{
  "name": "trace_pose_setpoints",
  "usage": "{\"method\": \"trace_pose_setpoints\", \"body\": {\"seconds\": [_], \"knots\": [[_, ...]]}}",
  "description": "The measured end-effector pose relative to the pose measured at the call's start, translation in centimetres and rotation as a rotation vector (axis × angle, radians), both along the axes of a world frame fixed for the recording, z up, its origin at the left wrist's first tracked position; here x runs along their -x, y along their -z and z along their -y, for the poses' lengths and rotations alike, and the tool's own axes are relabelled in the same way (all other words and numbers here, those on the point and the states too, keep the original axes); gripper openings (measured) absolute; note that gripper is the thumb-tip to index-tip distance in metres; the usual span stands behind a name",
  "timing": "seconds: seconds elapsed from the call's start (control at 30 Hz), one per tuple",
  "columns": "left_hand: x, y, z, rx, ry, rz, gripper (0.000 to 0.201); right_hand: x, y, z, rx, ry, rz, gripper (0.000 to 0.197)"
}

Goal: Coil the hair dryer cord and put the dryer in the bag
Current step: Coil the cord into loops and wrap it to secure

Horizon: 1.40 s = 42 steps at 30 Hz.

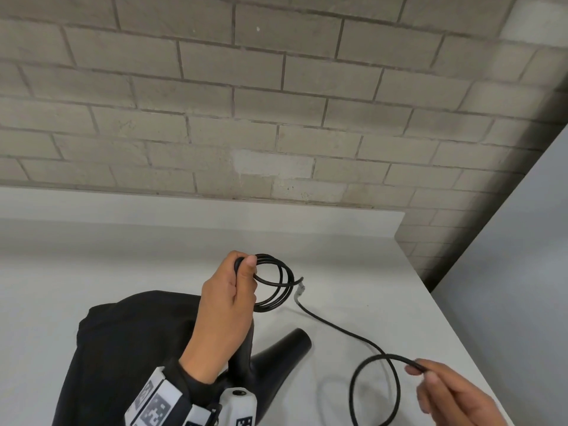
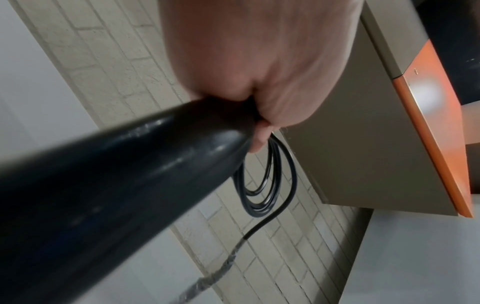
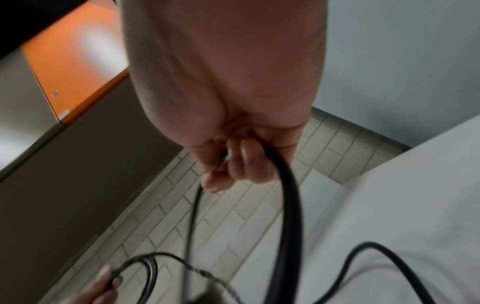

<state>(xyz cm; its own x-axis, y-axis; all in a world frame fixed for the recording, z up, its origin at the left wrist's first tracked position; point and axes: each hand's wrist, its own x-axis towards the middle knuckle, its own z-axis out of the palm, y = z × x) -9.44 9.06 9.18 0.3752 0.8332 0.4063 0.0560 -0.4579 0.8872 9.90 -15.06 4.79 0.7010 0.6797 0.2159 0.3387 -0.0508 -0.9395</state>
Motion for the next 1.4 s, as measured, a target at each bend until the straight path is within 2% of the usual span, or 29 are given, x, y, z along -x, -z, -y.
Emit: {"method": "trace_pose_setpoints", "body": {"seconds": [0.03, 0.07, 0.13, 0.17, 0.27, 0.4, 0.47, 0.6, 0.67, 0.87, 1.07, 1.2, 1.3, 1.4], "knots": [[-0.1, 0.0, 0.2, -0.007, 0.012, -0.005, 0.029, 0.3, -0.1, -0.2, 0.086, -0.002, 0.061, 0.020], [-0.1, 0.1, 0.4, -0.015, 0.025, -0.010, 0.029, -0.4, 1.1, -0.9, 0.203, 0.002, 0.101, 0.033], [-0.2, 0.2, 0.8, -0.033, 0.048, -0.018, 0.029, -0.8, 1.7, -2.2, 0.259, 0.032, 0.261, 0.053], [-0.3, 0.2, 0.9, -0.039, 0.058, -0.019, 0.029, -0.8, 1.5, -3.0, 0.296, 0.070, 0.358, 0.056], [-0.4, 0.3, 1.2, -0.043, 0.078, -0.013, 0.029, 0.7, 0.5, -5.5, 0.277, 0.103, 0.555, 0.031], [-0.4, 0.2, 1.6, -0.049, 0.101, -0.014, 0.029, 3.6, -2.7, -9.1, 0.113, -0.125, 0.659, 0.047], [-0.3, 0.0, 1.8, -0.052, 0.110, -0.019, 0.029, 5.1, -3.3, -10.4, 0.119, -0.267, 0.670, 0.047], [0.0, -0.1, 1.7, -0.044, 0.109, -0.012, 0.029, 5.4, -4.4, -11.4, -0.034, -0.312, 0.709, 0.005], [0.3, -0.1, 1.6, -0.030, 0.114, -0.006, 0.030, 5.3, -5.1, -11.3, -0.110, -0.322, 0.719, 0.003], [0.8, -0.7, 2.5, -0.173, 0.216, -0.088, 0.039, 5.0, -7.3, -10.8, -0.202, -0.229, 0.712, 0.011], [0.3, -0.9, 3.4, -0.271, 0.268, -0.210, 0.020, 5.4, -10.5, -11.8, -0.247, -0.405, 0.688, 0.006], [0.1, -0.9, 3.7, -0.304, 0.321, -0.232, 0.017, 5.6, -11.0, -13.7, -0.221, -0.411, 0.621, 0.006], [0.5, -0.8, 3.6, -0.294, 0.312, -0.239, 0.030, 5.3, -10.4, -14.4, -0.186, -0.356, 0.440, 0.006], [0.7, -0.6, 3.5, -0.281, 0.311, -0.242, 0.031, 5.1, -9.3, -14.5, -0.156, -0.347, 0.187, 0.007]]}}
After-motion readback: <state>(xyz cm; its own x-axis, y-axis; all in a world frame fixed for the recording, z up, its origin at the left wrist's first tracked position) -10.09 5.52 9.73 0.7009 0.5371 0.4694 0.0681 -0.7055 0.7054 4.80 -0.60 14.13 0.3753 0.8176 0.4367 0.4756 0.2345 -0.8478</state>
